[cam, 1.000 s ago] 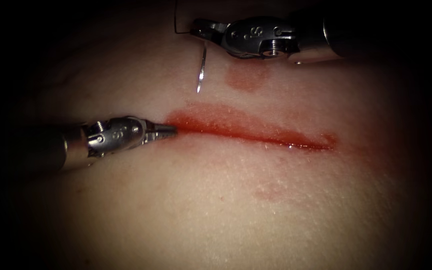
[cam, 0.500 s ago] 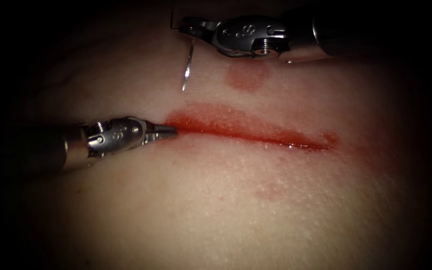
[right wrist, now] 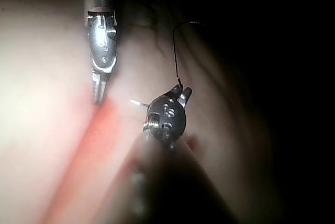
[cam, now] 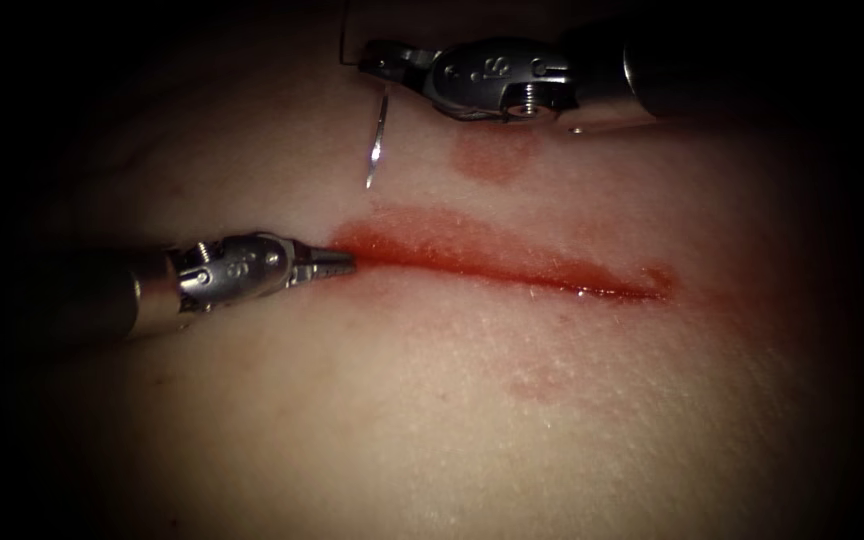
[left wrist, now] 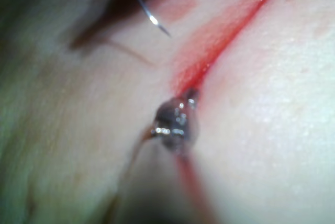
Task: Wound Closure
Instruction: Use the right gripper to throw the needle through the top of the incision.
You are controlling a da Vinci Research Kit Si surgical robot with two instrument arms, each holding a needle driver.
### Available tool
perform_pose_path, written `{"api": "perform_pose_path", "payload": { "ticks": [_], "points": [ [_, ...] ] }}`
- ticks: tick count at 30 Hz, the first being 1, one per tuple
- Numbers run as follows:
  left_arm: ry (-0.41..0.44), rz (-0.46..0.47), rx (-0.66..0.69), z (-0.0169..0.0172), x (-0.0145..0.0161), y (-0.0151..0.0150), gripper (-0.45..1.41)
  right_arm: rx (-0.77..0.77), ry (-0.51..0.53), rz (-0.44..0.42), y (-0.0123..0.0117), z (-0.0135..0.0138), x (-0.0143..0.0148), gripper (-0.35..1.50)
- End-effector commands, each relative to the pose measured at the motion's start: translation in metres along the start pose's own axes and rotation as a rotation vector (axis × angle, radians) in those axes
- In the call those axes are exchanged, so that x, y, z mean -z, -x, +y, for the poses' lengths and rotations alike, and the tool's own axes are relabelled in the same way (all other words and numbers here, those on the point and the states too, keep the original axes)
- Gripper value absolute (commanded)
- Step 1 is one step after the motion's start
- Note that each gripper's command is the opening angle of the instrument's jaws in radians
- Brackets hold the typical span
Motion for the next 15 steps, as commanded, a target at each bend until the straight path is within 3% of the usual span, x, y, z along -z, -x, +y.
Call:
{"api": "perform_pose_path", "payload": {
  "ticks": [1, 15],
  "points": [
    [0.0, -0.001, -0.001, 0.0001, -0.001, 0.0004, -0.35, 0.004, -0.007, -0.004, 0.0006, -0.0006, -0.0009, -0.35],
    [-0.014, -0.148, -0.038, 0.0007, -0.0034, 0.0036, -0.35, 0.027, -0.012, -0.007, 0.0002, -0.0007, -0.0007, -0.35]
  ]
}}
